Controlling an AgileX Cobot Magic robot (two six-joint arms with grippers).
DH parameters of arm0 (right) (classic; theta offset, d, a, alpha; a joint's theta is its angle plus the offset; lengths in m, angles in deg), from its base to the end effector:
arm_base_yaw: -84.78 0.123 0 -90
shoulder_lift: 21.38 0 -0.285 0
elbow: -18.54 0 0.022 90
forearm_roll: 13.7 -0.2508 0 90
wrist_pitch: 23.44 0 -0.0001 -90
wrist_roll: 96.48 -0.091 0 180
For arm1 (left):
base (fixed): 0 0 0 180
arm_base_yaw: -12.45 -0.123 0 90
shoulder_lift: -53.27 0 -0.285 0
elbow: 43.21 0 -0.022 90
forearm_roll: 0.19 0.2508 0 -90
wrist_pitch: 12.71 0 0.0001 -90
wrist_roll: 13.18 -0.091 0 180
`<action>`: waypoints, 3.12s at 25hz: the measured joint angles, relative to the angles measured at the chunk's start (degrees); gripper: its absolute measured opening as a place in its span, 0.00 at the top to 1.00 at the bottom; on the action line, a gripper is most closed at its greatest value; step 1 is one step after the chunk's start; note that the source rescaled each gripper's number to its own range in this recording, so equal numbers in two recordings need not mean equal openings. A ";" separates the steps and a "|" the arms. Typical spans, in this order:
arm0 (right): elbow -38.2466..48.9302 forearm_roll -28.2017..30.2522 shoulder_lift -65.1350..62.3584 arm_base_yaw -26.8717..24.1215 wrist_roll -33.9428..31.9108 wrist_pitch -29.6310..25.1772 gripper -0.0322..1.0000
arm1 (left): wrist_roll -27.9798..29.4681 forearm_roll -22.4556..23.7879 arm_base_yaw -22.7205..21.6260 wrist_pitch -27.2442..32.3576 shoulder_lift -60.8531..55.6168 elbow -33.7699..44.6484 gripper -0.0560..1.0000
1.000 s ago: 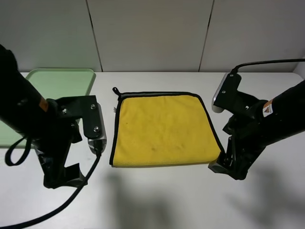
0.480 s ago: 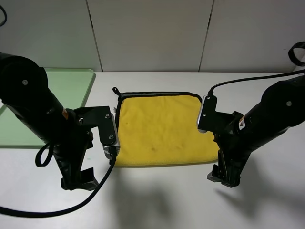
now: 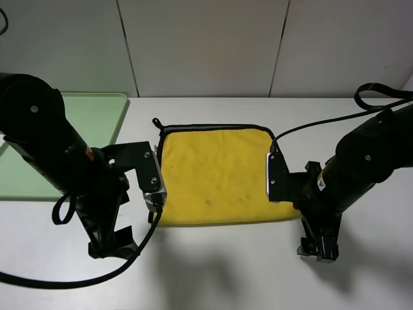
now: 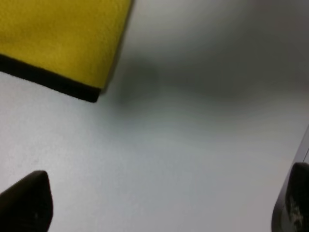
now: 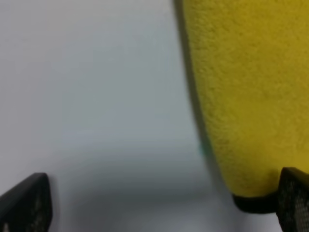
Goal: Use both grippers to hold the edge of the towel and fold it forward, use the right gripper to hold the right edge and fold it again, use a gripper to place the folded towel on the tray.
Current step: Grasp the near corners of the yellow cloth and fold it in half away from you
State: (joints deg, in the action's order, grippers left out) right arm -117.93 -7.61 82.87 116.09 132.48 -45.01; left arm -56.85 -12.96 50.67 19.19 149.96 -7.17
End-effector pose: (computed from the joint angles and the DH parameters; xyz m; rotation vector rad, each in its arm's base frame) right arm 0.2064 0.1213 0.1094 -2.0159 2.1721 -0.1130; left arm 0.1955 -0.1675 0.1651 1.6813 2.3166 -0.1867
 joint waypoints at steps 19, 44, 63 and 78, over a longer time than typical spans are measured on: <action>-0.87 4.29 5.00 0.05 0.72 0.71 0.00 | -0.04 -0.24 0.00 -2.03 0.00 0.00 0.05; -0.95 4.29 5.07 0.05 0.76 0.55 0.00 | -3.19 -0.18 0.38 -7.19 13.23 -10.75 0.05; -0.95 3.41 5.07 0.05 0.99 0.78 0.00 | -3.13 -0.27 7.97 -7.53 23.95 -13.19 0.06; -0.68 2.11 5.13 0.19 1.15 0.48 0.21 | -3.01 0.41 7.97 -9.66 24.16 -13.24 0.31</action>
State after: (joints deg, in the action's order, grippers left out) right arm -118.61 -5.49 88.00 116.27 133.63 -44.53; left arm -59.86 -12.55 58.64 9.54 174.11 -20.41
